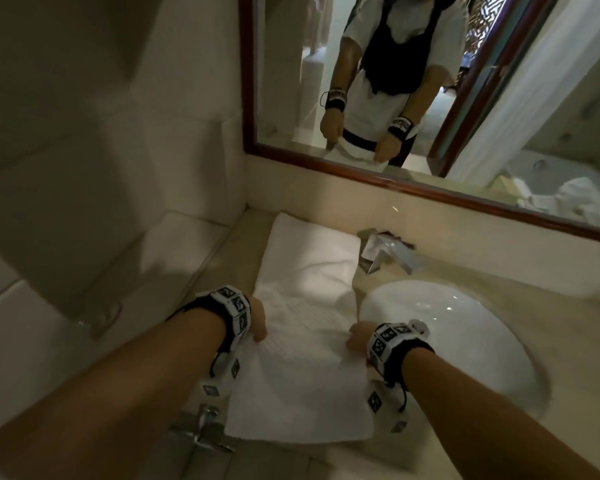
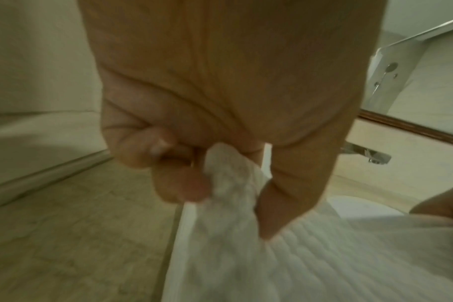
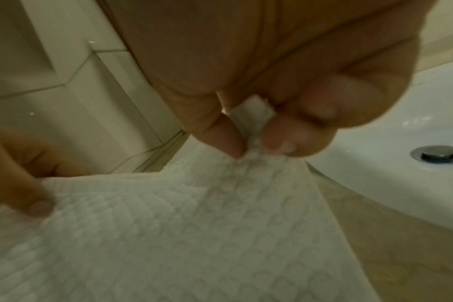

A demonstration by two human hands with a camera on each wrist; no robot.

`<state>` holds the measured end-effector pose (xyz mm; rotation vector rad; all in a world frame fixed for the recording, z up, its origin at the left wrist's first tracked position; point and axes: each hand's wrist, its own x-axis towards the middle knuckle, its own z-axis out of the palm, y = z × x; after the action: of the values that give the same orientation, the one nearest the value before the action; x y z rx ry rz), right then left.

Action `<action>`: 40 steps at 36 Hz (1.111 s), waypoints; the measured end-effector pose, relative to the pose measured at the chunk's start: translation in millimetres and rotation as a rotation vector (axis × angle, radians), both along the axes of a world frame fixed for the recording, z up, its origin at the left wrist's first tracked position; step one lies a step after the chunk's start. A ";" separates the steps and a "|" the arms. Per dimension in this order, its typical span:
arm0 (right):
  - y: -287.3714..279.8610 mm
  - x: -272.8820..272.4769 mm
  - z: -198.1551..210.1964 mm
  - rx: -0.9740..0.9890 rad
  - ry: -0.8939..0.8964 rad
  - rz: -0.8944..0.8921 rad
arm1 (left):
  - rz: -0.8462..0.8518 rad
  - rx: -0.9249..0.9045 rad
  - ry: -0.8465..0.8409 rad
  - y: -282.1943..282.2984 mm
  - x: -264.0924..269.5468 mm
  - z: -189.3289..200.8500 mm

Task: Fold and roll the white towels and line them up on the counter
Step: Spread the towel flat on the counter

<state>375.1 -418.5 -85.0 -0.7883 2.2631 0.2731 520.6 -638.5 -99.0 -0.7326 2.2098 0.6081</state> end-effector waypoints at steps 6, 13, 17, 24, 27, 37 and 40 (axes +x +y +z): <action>-20.4 -6.2 -11.2 -0.025 0.045 -0.095 | -0.021 -0.059 0.043 7.9 -6.8 -9.5; -54.3 -24.3 -22.7 -0.165 0.044 -0.108 | -0.042 -0.201 0.252 -2.8 -38.2 -27.3; -87.2 -48.2 -26.0 -0.233 0.031 -0.069 | -0.038 -0.168 0.244 -22.1 -72.5 -25.7; -156.2 -112.3 -38.0 -0.304 0.018 0.041 | -0.008 -0.162 0.248 -73.1 -149.1 -25.2; -163.0 -123.5 -52.8 -0.179 0.013 0.108 | -0.074 -0.162 0.228 -81.1 -156.3 -35.6; -177.5 -117.8 -53.8 -0.136 0.122 0.288 | -0.003 -0.142 0.198 -75.9 -159.1 -46.2; -193.7 -144.8 -35.6 -0.266 0.174 0.125 | 0.066 -0.231 0.258 -97.8 -175.9 -46.0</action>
<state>230.2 -612.2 -120.6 -1.0828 2.4498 0.1011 344.8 -736.2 -145.0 -0.8896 2.5323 0.5072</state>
